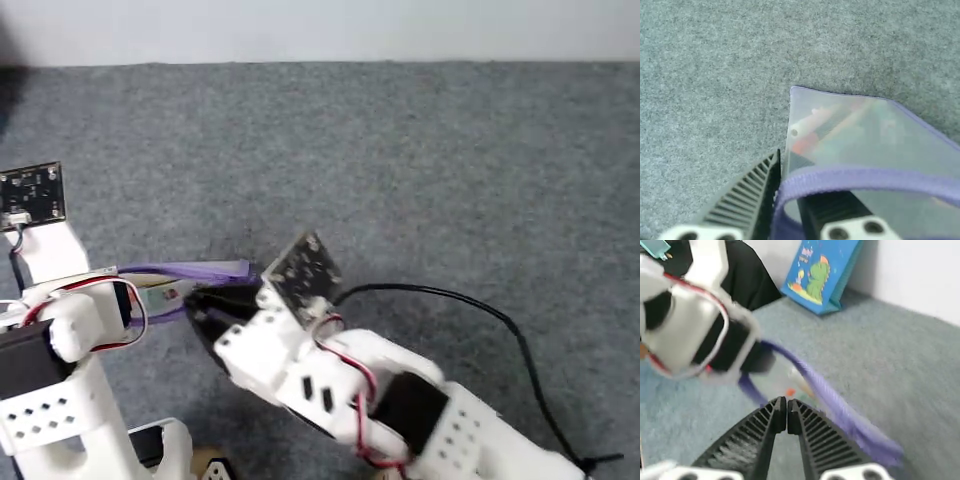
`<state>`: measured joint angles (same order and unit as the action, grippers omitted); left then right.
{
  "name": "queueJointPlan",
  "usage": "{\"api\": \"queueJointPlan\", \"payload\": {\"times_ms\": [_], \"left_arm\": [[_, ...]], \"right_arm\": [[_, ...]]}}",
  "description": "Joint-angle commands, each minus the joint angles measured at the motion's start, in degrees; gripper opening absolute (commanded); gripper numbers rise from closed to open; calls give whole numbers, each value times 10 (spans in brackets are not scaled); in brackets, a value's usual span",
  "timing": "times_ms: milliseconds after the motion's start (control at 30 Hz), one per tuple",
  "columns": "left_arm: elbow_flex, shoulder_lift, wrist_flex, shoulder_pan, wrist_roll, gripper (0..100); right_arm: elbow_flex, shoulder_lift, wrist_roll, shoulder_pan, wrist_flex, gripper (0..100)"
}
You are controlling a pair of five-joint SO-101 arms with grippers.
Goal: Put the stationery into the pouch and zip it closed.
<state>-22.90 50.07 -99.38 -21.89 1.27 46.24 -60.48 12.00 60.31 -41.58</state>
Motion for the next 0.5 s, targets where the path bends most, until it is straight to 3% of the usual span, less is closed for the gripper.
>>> {"api": "queueJointPlan", "payload": {"times_ms": [0,233,467], "left_arm": [[2,4,-11,-4,-1,13],[2,4,-11,-4,-1,13],[2,6,-11,-4,-1,13]], "right_arm": [[-6,-62,5,-24,-102,17],[26,-83,5,-42,-166,173],[134,-82,-30,-41,-61,192]]}}
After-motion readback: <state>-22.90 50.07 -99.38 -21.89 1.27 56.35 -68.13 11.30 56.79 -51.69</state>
